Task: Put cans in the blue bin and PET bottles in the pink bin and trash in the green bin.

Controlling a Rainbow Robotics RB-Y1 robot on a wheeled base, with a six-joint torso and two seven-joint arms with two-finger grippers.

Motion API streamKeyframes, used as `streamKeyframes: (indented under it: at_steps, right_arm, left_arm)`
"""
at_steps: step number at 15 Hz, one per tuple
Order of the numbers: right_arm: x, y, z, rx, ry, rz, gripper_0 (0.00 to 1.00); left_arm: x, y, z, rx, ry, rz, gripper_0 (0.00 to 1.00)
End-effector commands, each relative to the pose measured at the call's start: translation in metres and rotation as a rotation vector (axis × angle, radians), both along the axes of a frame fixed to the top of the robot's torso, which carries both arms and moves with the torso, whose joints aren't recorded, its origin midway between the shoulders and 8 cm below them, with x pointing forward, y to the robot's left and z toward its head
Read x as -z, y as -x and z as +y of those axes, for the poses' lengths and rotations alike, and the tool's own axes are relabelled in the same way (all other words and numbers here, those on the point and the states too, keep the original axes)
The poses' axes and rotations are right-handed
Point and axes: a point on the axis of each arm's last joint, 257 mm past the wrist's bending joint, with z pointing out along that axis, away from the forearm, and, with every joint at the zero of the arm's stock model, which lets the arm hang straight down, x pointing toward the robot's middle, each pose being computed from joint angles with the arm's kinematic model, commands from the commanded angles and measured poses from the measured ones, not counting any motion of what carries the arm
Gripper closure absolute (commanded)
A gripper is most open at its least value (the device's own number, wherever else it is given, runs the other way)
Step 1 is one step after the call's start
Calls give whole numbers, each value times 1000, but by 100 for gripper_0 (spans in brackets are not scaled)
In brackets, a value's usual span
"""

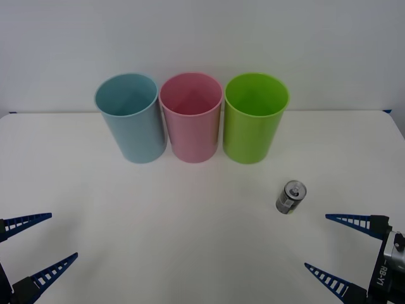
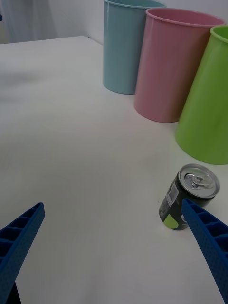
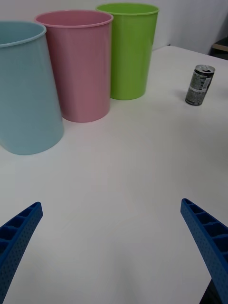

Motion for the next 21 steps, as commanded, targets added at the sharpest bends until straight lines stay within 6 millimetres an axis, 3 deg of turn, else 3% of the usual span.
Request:
streamKeyframes:
  at_steps: [1, 14, 17, 21]
  right_arm:
    - [0, 0, 0, 0, 0, 0, 0]
    - [-6, -3, 5, -1, -21, -17, 0]
    - [-17, 0, -2, 3, -35, -33, 0]
    - [-5, 8, -31, 45, -85, 4, 0]
  left_arm:
    - [0, 0, 0, 0, 0, 0, 0]
    - [0, 0, 0, 0, 0, 0, 0]
    - [0, 0, 0, 0, 0, 0, 0]
    - [0, 0, 0, 0, 0, 0, 0]
